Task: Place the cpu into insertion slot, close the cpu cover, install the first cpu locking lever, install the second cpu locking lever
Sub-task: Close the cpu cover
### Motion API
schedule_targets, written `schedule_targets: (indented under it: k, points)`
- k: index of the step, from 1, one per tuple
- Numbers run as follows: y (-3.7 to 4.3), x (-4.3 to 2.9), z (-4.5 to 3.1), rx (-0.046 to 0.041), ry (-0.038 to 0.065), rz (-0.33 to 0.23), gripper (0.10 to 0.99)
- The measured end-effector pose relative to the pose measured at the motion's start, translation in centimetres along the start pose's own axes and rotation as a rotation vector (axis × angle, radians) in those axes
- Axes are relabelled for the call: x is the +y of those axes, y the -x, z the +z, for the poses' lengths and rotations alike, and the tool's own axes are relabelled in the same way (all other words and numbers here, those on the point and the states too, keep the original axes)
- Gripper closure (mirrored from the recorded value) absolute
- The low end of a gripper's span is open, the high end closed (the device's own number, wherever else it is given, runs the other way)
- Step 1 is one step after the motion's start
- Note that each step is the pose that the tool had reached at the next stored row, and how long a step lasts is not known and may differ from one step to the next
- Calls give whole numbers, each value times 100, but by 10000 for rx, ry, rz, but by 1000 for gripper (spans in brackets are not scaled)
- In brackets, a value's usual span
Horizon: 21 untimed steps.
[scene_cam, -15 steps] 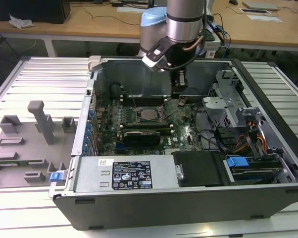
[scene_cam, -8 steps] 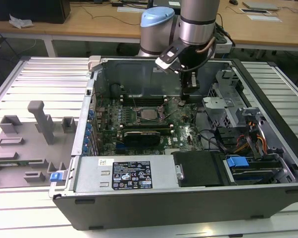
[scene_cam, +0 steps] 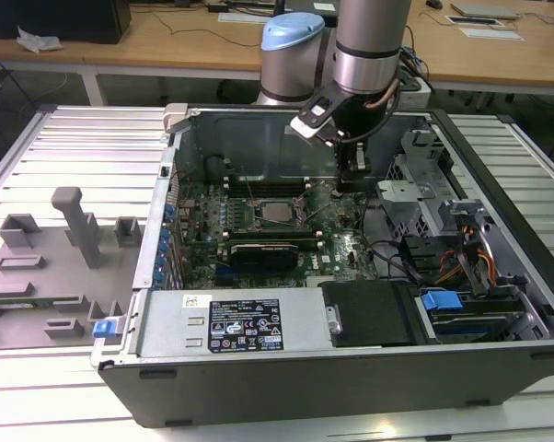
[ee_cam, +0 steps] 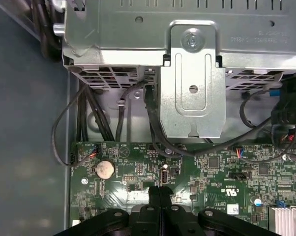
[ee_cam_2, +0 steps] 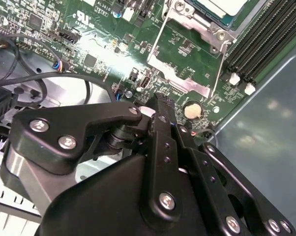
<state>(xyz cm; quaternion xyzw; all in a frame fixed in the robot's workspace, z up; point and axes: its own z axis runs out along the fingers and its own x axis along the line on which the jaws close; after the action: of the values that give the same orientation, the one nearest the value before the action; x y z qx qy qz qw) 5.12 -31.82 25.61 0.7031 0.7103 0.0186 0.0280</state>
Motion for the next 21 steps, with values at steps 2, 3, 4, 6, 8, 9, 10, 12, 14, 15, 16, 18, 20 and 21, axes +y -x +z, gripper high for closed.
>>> schedule_targets:
  k: [2,3,4,6,8,9,10,12,14,15,16,18,20,21]
  points:
    - [0,0,45,1,-6,2,980]
    - [0,1,46,-1,-7,1,980]
    - [0,1,46,-2,-7,1,980]
    - [0,1,47,-1,-7,0,980]
    - [-1,2,51,33,-171,-1,980]
    - [-1,2,52,58,-288,1,980]
    - [0,2,53,84,-422,0,980]
    - [-1,4,56,129,-692,-1,980]
    - [0,8,58,186,-1060,0,980]
    - [0,9,59,207,-1199,-1,980]
    - [0,12,60,240,-1403,-2,980]
    - [0,15,64,284,-1778,-2,980]
    - [0,15,63,284,-1851,-2,980]
    - [0,15,63,286,-1853,-2,980]
